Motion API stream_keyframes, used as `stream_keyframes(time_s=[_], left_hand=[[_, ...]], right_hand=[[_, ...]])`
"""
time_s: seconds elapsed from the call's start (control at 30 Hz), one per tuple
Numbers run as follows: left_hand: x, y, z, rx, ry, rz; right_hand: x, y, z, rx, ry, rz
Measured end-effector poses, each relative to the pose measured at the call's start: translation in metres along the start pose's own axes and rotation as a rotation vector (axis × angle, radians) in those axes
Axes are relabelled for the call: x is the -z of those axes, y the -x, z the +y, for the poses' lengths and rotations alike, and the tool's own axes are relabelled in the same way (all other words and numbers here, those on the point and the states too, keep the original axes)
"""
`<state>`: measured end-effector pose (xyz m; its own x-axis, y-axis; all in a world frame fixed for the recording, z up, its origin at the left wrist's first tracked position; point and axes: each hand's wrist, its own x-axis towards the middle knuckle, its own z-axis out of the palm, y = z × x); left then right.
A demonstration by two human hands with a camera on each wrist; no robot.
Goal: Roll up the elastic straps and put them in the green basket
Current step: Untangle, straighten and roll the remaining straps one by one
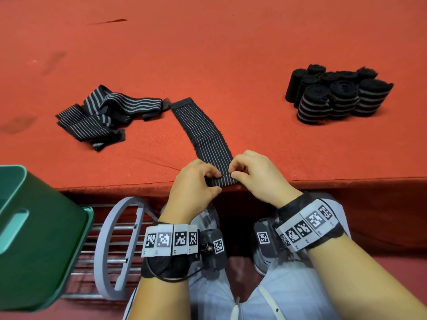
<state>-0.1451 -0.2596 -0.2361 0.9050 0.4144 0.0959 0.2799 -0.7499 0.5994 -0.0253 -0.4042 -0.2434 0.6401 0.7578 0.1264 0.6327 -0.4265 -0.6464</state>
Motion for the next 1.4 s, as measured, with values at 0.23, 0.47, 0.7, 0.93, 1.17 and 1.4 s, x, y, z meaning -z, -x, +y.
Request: stream_keyframes(time_s=[0.23,0.47,0.7,0.93,1.17,1.4], left_hand=[[0.001,-0.002,-0.001,-0.033,-0.040,0.012],[0.002,-0.006,-0.003,-0.043,0.004,0.024],[0.005,-0.012,-0.002,0.007,0.054,0.030],[0.000,-0.021,-0.003,-0.026,-0.034,0.098],[-0.001,-0.019,-0.006,-0.010,-0.091,0.058],[-0.002,-0.022,-0.007,-0.030,-0.137,0.075]], right_hand=[[0.002,0.003,0.002,0.015,-0.041,-0.015],[0.006,-0.002,0.004,0.070,0.012,-0.062],[0.009,-0.014,0.002,0.024,0.008,-0.042],[0.006,-0.027,0.003,0.003,0.024,-0.013],[0.001,-0.028,0.006,0.000,0.050,0.051],[0.005,-0.025,0.009,0.103,0.114,-0.068]])
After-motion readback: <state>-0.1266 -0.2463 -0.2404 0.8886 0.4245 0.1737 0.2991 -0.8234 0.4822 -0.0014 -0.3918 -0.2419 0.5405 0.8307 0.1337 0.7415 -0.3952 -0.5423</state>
